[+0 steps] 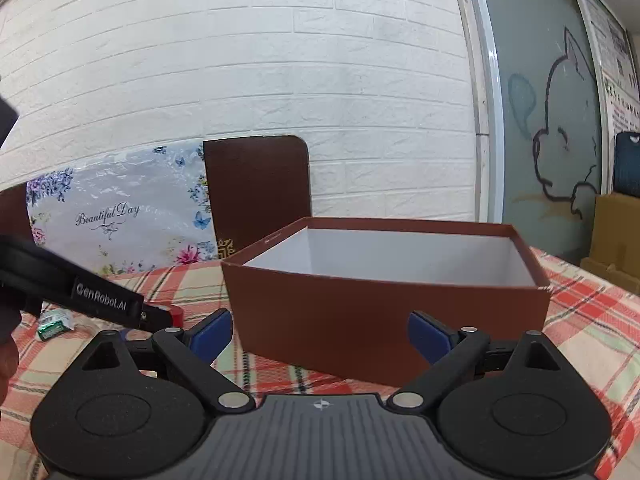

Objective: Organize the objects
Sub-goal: 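Withdraw the open left tool from the box back over the table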

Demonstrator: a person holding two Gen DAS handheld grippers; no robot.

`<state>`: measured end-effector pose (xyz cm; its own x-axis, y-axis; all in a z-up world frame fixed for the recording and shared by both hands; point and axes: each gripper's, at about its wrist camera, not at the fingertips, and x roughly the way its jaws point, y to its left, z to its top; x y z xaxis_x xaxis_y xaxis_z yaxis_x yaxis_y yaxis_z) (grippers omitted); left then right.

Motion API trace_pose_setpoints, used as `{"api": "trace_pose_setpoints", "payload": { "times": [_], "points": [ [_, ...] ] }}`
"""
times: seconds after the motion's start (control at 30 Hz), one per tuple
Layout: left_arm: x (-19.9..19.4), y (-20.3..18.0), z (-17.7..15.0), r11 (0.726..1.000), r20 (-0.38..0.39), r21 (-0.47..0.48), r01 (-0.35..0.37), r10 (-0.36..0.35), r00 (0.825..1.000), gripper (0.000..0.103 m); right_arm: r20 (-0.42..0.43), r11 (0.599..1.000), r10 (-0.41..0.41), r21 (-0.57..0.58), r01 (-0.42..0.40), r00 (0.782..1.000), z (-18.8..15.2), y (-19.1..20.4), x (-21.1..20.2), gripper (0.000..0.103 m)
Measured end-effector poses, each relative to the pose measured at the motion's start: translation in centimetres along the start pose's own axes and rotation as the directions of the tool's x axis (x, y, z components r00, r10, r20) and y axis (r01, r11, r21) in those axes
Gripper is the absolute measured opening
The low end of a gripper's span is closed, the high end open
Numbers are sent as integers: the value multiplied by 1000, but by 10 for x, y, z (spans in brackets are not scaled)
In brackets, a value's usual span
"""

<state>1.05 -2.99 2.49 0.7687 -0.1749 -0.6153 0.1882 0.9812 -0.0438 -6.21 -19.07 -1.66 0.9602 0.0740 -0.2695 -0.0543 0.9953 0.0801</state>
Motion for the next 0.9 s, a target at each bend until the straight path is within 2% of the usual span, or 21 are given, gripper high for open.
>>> {"api": "trace_pose_setpoints", "payload": {
  "times": [0.37,0.9],
  "points": [
    [-10,36,-26,995,-9,-26,-100,100,995,32,-37,999,47,-1,-47,998,-4,27,0,93],
    [-9,73,-53,980,-35,-62,-189,187,982,36,-81,995,78,-52,-82,994,-11,58,-5,93]
  ]
}}
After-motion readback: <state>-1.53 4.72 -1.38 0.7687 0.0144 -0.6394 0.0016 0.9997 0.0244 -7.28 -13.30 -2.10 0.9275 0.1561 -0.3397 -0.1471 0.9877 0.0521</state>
